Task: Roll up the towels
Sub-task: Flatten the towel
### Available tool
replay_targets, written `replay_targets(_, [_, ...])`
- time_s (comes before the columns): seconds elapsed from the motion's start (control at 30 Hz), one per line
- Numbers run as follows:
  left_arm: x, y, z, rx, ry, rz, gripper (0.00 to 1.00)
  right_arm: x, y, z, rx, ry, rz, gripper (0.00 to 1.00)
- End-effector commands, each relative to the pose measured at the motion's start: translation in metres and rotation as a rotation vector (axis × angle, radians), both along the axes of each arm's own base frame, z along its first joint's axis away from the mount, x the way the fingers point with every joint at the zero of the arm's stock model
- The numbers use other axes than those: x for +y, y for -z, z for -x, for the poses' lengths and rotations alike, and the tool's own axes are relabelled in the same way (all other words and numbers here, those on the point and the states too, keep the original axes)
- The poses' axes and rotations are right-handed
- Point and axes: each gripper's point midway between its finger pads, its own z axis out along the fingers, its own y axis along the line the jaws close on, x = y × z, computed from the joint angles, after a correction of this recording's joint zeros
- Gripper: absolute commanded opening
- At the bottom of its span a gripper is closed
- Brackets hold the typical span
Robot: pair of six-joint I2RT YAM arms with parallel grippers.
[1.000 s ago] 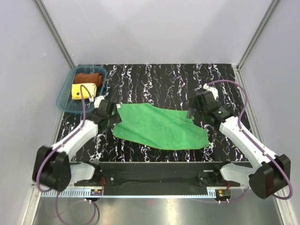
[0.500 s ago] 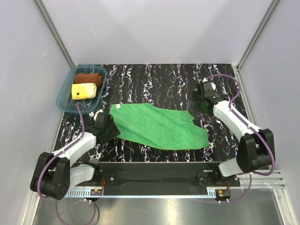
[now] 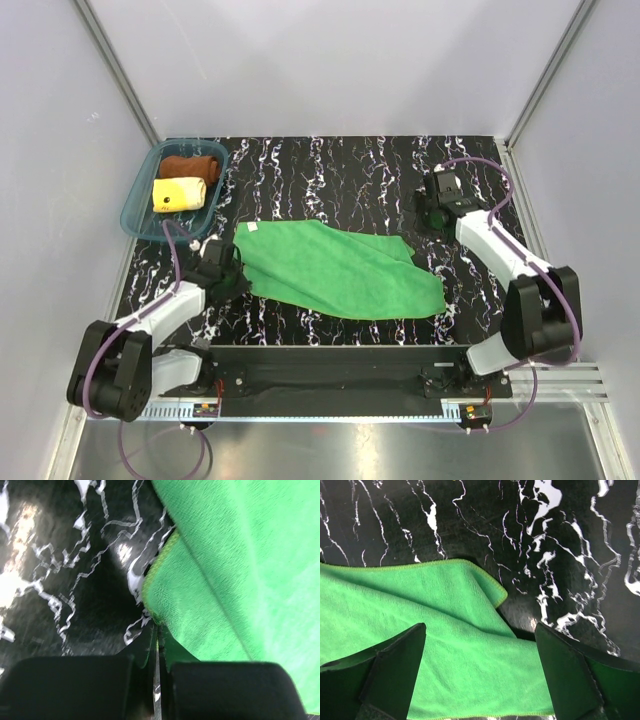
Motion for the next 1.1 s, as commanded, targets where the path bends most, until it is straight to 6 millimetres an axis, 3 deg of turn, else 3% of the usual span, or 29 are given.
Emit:
replay_targets(0.0, [0.008, 0.005, 0.023, 0.075, -0.018, -0.018, 0.00, 0.007, -0.001, -0.026, -0.027, -0.030, -0.073, 0.97])
replay_targets(0.1, [0.009, -0.011, 0.033, 0.069, -0.041, 0.001, 0.00, 0.014, 0.020, -0.035, 0.031, -0.046, -0.101, 0.89])
replay_targets(0.13, [0.010, -0.027, 0.030, 0.019, -0.054, 0.012, 0.00, 0.015, 0.035, -0.035, 0.072, -0.047, -0.103, 0.87])
replay_targets(0.23, [0.019, -0.046, 0.039, 0.001, -0.079, -0.015, 0.00, 0.019, 0.054, -0.036, 0.116, -0.038, -0.119, 0.80])
replay_targets(0.3, [0.014, -0.054, 0.042, -0.031, -0.062, 0.020, 0.00, 0.016, 0.062, -0.035, 0.126, -0.019, -0.104, 0.72])
replay_targets(0.47, [0.008, -0.051, 0.049, 0.019, -0.048, 0.045, 0.00, -0.002, 0.070, -0.028, 0.134, 0.042, -0.050, 0.55])
replay_targets(0.8, [0.006, -0.064, 0.054, -0.011, -0.061, 0.070, 0.00, -0.021, 0.089, -0.021, 0.170, 0.119, -0.079, 0.52])
replay_targets(0.87, [0.006, -0.064, 0.055, -0.014, -0.056, 0.066, 0.00, -0.022, 0.089, -0.020, 0.165, 0.124, -0.076, 0.52])
replay_targets(1.07, [0.006, -0.061, 0.054, -0.009, -0.052, 0.051, 0.00, -0.034, 0.065, -0.020, 0.076, 0.167, -0.112, 0.49])
